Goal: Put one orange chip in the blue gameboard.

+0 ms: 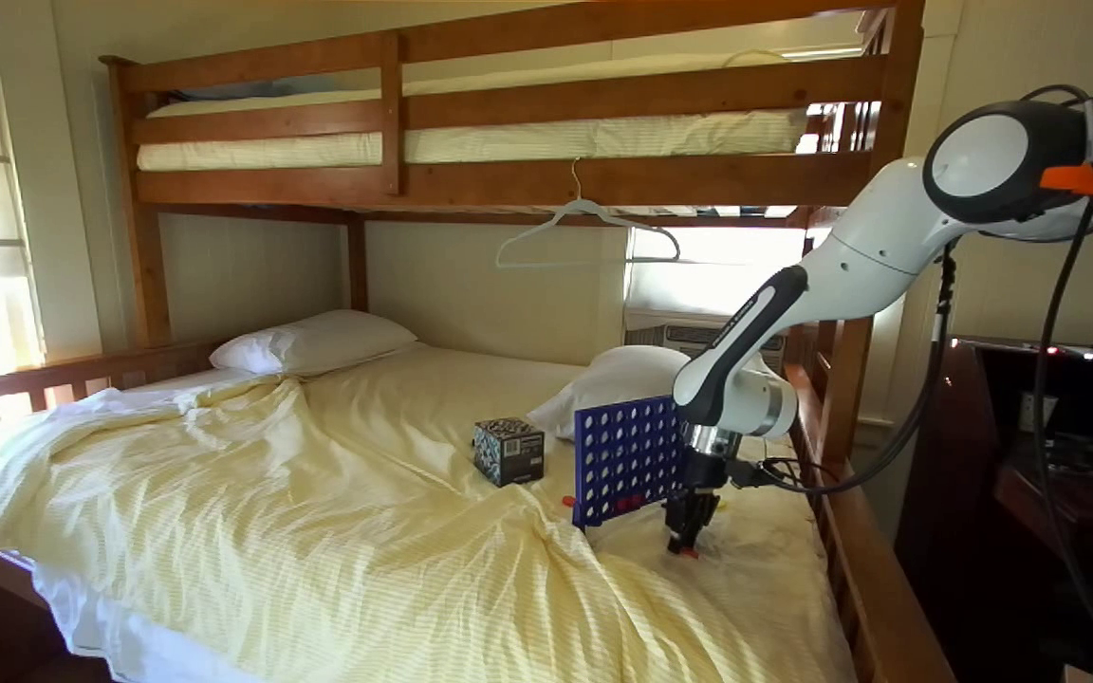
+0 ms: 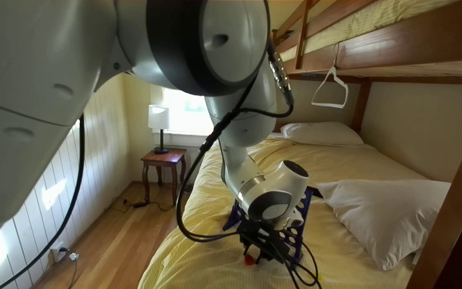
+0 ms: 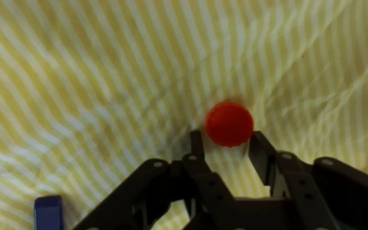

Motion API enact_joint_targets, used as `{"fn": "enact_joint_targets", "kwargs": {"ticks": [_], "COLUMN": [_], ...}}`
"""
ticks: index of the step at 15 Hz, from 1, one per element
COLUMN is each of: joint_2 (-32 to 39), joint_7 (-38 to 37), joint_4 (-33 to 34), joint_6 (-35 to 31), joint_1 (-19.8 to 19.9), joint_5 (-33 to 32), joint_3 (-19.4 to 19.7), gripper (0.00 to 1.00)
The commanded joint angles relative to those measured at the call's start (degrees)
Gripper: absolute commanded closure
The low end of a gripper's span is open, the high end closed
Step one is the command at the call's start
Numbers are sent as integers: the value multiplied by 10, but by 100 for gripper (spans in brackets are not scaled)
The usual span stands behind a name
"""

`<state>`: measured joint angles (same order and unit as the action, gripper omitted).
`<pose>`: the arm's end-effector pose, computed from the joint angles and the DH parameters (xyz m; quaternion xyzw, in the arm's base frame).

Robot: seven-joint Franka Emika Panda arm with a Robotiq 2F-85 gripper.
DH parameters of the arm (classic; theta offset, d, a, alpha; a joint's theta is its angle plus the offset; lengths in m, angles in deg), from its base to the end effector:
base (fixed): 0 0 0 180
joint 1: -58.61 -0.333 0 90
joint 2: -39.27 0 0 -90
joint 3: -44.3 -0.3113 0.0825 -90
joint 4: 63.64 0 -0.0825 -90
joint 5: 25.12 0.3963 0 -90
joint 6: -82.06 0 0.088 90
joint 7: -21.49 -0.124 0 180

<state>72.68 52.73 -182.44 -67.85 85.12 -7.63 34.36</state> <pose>0.5581 -0.1656 0.1122 -0.9922 0.0192 -0.0299 0.1194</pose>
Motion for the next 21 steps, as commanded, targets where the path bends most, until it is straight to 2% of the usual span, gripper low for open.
{"fn": "enact_joint_targets", "kwargs": {"ticks": [1,3,4,5,6,7,8,10,13,14,16,17,21], "joint_2": [-11,-11,-11,-12,-12,-12,-13,-18,-26,-28,-29,-30,-29], "joint_7": [25,27,28,29,29,29,28,29,30,30,31,31,31], "joint_4": [-8,-9,-9,-9,-10,-10,-11,-18,-29,-31,-34,-34,-35], "joint_6": [12,12,12,12,12,12,11,8,4,4,4,3,4], "joint_1": [10,10,10,10,10,10,9,10,8,7,7,7,7], "joint_5": [20,20,20,20,21,21,21,21,19,19,19,21,21], "joint_3": [-6,-6,-6,-6,-6,-5,-5,-5,-3,-2,-2,-3,-3], "gripper": [72,71,74,71,74,71,49,45,25,22,32,45,73]}}
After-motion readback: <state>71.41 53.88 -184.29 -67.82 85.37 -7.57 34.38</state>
